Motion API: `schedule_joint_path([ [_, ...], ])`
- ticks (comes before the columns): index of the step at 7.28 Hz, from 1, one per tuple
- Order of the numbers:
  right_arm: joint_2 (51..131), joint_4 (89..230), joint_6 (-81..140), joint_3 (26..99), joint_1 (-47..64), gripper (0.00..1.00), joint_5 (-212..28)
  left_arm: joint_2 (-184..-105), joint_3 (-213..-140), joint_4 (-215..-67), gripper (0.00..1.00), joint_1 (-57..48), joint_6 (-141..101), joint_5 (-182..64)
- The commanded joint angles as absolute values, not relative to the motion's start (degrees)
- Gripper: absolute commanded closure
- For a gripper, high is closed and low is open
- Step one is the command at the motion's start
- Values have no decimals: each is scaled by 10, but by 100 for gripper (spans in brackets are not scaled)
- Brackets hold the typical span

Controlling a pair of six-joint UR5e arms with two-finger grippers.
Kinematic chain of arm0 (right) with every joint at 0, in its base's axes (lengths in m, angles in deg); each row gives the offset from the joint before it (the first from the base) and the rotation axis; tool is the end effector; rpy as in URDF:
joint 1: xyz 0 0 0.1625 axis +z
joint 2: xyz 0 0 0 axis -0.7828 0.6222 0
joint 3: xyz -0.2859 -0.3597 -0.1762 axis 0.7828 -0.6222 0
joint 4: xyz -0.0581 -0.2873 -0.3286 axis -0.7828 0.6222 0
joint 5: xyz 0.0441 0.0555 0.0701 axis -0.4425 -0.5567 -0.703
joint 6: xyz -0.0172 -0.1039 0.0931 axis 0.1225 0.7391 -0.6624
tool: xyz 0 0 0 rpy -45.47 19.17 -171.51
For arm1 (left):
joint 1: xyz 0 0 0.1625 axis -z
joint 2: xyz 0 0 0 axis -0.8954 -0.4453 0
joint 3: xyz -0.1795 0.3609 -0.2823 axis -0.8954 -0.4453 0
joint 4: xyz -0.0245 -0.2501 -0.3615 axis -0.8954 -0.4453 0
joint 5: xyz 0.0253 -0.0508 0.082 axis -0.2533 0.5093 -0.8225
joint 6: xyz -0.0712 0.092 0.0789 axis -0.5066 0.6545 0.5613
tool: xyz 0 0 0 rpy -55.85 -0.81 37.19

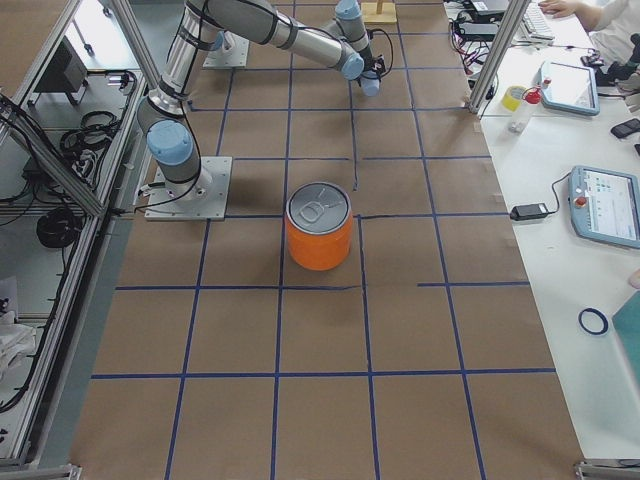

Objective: Flip cup
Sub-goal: 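Lift the cup with the right gripper and carry it toward the left gripper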

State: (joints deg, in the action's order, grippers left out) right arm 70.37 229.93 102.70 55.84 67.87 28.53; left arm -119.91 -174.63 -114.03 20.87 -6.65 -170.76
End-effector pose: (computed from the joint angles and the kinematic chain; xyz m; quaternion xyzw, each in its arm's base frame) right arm 0.4917 -0.6372 0.1860 0.6619 -0.7271 0.1523 0.1002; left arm -0.0849 -0.4998 0.5684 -0.0593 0.9965 -0.0589 0.0030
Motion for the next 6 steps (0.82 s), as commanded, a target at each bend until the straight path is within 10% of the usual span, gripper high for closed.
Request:
schedule_joint_path([
  [1,684,2304,1023,558,679,52,286,-1199,-1746,-1140,0,209,-66,-1708],
  [6,698,2278,1023,559,681,46,285,-1198,-1746,-1140,0,209,-66,-1708],
])
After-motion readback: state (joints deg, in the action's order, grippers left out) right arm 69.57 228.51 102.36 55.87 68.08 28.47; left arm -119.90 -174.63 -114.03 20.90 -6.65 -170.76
